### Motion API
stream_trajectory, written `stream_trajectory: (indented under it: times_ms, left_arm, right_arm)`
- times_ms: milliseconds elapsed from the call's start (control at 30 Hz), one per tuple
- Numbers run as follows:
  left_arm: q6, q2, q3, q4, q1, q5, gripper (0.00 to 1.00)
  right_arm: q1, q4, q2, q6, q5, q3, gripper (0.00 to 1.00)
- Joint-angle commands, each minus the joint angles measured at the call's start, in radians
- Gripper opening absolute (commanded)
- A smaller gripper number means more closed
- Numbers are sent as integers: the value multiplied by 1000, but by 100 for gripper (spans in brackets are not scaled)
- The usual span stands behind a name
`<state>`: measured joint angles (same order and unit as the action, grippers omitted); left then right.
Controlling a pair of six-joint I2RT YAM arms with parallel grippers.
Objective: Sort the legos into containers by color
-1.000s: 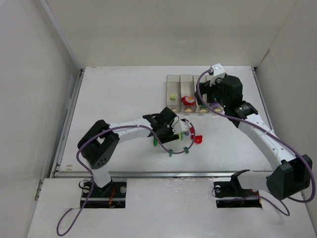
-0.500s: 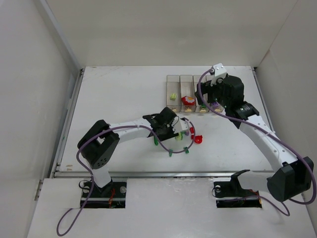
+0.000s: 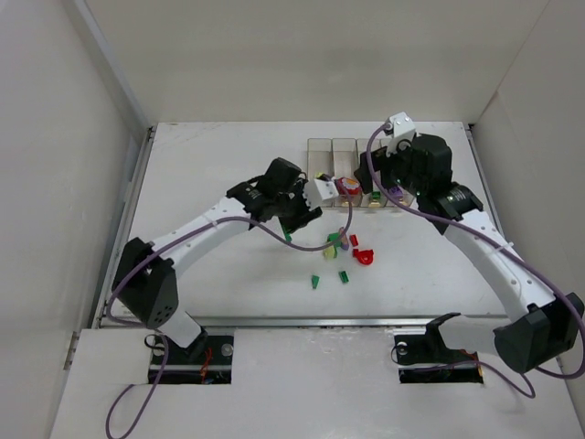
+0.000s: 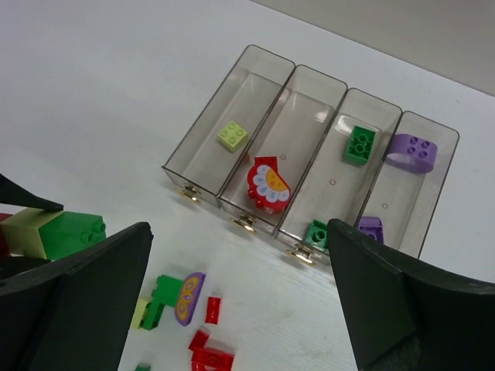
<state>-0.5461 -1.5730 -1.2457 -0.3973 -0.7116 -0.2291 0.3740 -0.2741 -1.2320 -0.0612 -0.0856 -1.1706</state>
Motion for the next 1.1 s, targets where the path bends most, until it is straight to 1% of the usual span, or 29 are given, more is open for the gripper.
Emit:
stream_trajectory:
  times_ms: [0, 33, 67, 133, 267, 300, 367, 400, 533, 600, 633, 700, 933, 1000, 1067]
  left_arm:
    - [-14, 88, -55, -69, -11, -139, 0]
    - [-24, 118, -66, -69, -11, -151, 0]
    - [-25, 136, -66, -55, -11, -160, 0]
    - [7, 171, -66, -2, -11, -179, 0]
    - [58, 263, -55, 87, -11, -208, 0]
    - [69, 274, -44, 101, -11, -208, 0]
    - [69, 287, -44, 115, -20, -208, 0]
    - [69, 288, -44, 115, -20, -197, 0]
    - [46, 312, -44, 104, -29, -185, 0]
    - [35, 321, -44, 104, -29, -174, 0]
    - [35, 321, -44, 104, -29, -174, 0]
    - [35, 332, -34, 115, -29, -174, 0]
    - [57, 350, -15, 146, -38, -165, 0]
    - [57, 350, -15, 146, -38, -165, 0]
    - [57, 350, -15, 146, -38, -165, 0]
  right_arm:
    - [34, -37, 9, 12, 6, -70, 100]
    - [34, -46, 9, 12, -12, -70, 100]
    - [34, -47, 9, 12, -73, -70, 100]
    - [43, -57, 20, 12, -144, -95, 100]
    - [57, -7, 48, 12, -391, -74, 100]
    - [57, 19, 63, 12, -511, -58, 100]
    - [57, 78, 63, 26, -612, -34, 100]
    - [57, 78, 63, 26, -714, -34, 100]
    - [57, 78, 0, 47, -882, -73, 100]
    - [57, 88, -29, 57, -927, -86, 100]
    - [57, 88, -38, 57, -954, -86, 98]
    - [57, 88, -58, 75, -954, -98, 97]
    - [57, 98, -92, 95, -919, -98, 86]
    - [57, 98, -92, 95, -919, -98, 81]
    - [57, 107, -101, 95, -928, -109, 74]
